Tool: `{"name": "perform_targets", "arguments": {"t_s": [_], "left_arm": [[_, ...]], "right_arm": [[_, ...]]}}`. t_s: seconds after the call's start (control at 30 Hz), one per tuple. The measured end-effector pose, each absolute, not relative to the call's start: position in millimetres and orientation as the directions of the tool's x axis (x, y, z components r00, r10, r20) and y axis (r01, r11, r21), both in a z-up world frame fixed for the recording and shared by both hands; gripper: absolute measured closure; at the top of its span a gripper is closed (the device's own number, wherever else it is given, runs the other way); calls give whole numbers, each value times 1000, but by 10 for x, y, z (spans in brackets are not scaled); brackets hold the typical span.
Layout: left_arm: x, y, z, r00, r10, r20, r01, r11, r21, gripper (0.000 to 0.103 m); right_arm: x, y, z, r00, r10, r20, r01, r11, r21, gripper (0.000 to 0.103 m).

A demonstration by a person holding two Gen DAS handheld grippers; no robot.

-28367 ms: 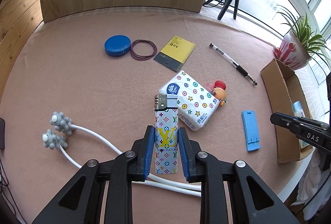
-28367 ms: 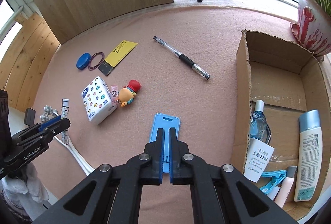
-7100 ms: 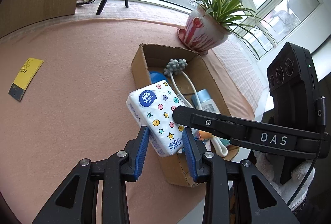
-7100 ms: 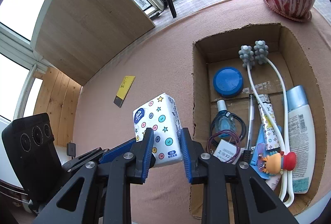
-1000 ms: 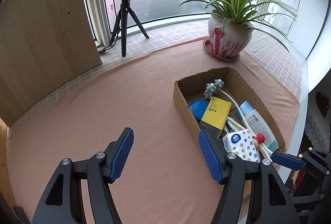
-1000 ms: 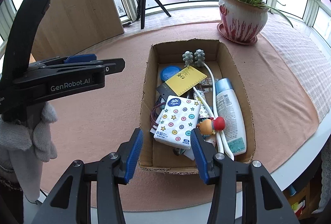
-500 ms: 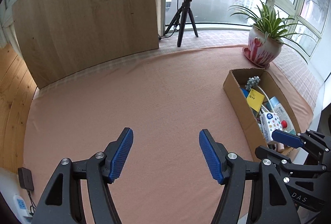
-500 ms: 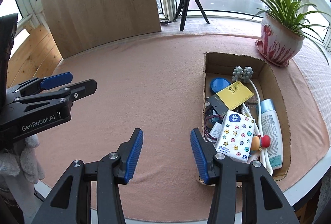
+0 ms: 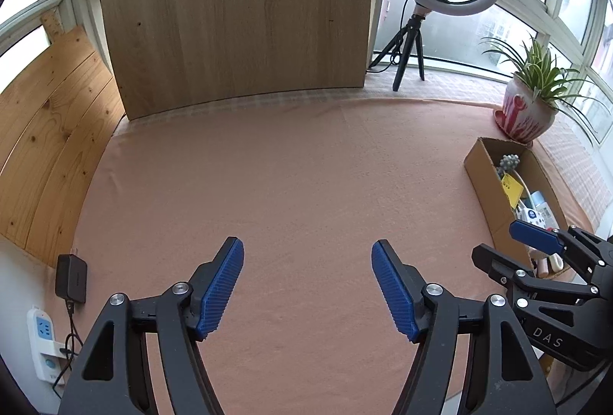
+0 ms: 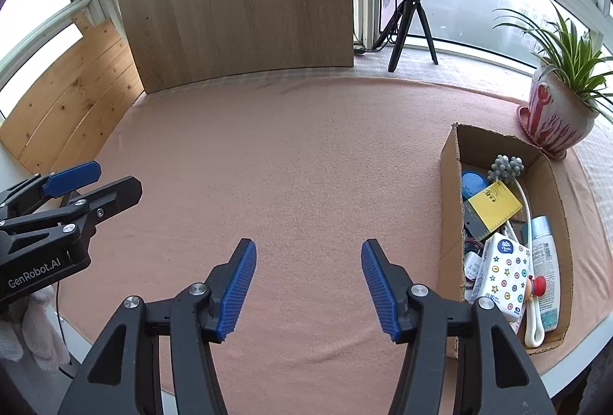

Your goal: Organize objects

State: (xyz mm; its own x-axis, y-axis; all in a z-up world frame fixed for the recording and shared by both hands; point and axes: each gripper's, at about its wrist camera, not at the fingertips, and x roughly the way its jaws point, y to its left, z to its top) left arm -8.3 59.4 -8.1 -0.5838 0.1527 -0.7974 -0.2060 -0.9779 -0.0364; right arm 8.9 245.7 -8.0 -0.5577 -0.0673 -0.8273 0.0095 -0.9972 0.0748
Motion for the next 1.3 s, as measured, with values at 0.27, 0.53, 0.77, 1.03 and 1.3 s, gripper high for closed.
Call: {"name": "perform_targets", "arguments": {"t_s": [0.27, 0.53, 0.77, 1.03, 1.3], "left_arm": [[-28, 235, -213, -570, 100, -815, -127, -991, -33, 27], [-31, 23, -252, -572, 76, -817, -77, -996, -39, 16], [-75, -33, -283, -554, 60, -830, -54, -998, -36, 11], [-62, -54, -274, -556, 63, -829, -62, -998, -34, 10], [-49, -83, -277, -551, 69, -832, -58, -997, -44, 10]], "right_arm": [[30, 2236, -67, -585, -37, -810, 4, -999, 43, 37], [4, 2055, -40, -609, -2, -793, 3, -1000, 0, 31], [16, 1987, -24, -614, 0, -789, -1, -1000, 0, 31], [16, 2003, -32, -614, 5, -789, -28, -999, 16, 31], [26, 1977, -41, -612, 4, -791, -30, -999, 18, 31]]}}
